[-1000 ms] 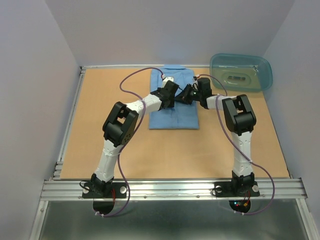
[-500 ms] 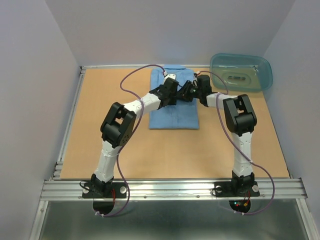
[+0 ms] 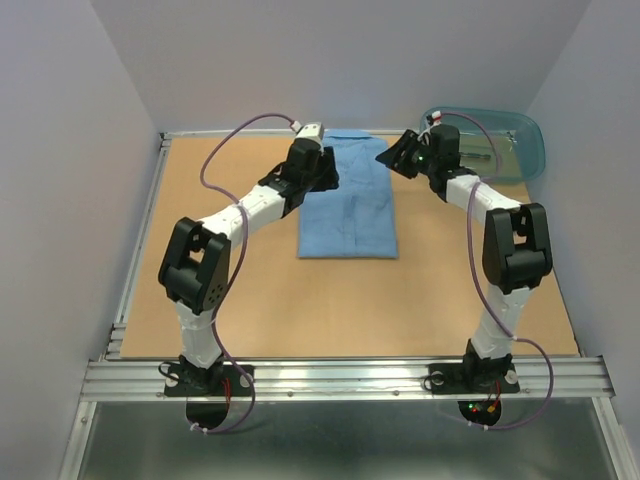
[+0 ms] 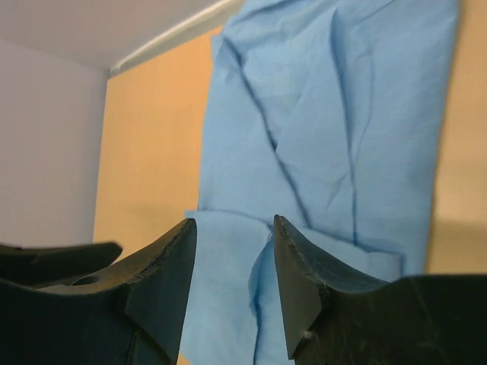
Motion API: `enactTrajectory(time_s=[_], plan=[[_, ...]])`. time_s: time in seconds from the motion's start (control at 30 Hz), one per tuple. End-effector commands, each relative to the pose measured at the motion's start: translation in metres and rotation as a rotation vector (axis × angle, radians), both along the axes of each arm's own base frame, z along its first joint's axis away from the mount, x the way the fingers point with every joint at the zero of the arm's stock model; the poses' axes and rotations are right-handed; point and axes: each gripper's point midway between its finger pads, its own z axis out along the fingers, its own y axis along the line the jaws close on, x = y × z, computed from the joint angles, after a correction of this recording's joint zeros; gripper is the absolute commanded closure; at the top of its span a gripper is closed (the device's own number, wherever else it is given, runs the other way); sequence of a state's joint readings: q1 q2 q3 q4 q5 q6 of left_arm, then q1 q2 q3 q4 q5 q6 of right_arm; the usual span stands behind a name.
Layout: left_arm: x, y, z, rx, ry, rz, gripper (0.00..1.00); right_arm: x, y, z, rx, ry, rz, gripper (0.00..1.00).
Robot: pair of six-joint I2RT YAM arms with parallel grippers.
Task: Fold and stack the long sleeve shirts
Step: Fold the shirt
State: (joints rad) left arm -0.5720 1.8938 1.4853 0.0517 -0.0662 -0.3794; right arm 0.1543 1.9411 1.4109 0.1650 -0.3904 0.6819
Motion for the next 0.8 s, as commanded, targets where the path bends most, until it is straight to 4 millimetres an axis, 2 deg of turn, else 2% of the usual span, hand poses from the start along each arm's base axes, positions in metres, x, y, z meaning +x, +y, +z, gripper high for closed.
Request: enactTrajectory(time_s=[0.0,0.03,0.1,0.23,0.27,0.37,0.4,0.47,0.57,0.77], plan=[[-0.009,0.027,-0.008,-0.081,0.041,0.054,0.38,-0.032,0.054,0.003,0.052,0.041,0.18,0.5],[-0.014,0.034,-0.024,-0.076,0.076,0.06,0.38,-0.038,0.069,0.002,0.068,0.057,0.21,0.5],[-0.018,0.037,-0.037,-0.088,0.119,0.053,0.39,-0.042,0.089,0.008,0.078,0.048,0.247,0.5],[-0.021,0.048,-0.064,-0.08,0.168,0.066,0.41,-0.043,0.118,-0.003,0.143,0.103,0.269,0.51],[-0.021,0.048,-0.069,-0.081,0.179,0.066,0.41,-0.042,0.12,-0.018,0.155,0.136,0.262,0.51],[-0.019,0.052,-0.085,-0.082,0.214,0.074,0.42,-0.045,0.13,-0.039,0.251,0.164,0.268,0.53],[-0.019,0.053,-0.093,-0.077,0.228,0.08,0.42,-0.045,0.13,-0.051,0.283,0.201,0.25,0.55],[-0.017,0.056,-0.102,-0.071,0.246,0.085,0.43,-0.043,0.126,-0.075,0.266,0.225,0.217,0.55],[-0.015,0.058,-0.109,-0.062,0.256,0.09,0.43,-0.039,0.115,-0.091,0.225,0.223,0.168,0.56],[-0.015,0.064,-0.128,-0.046,0.292,0.099,0.44,-0.037,0.055,-0.112,0.157,0.229,0.038,0.56]])
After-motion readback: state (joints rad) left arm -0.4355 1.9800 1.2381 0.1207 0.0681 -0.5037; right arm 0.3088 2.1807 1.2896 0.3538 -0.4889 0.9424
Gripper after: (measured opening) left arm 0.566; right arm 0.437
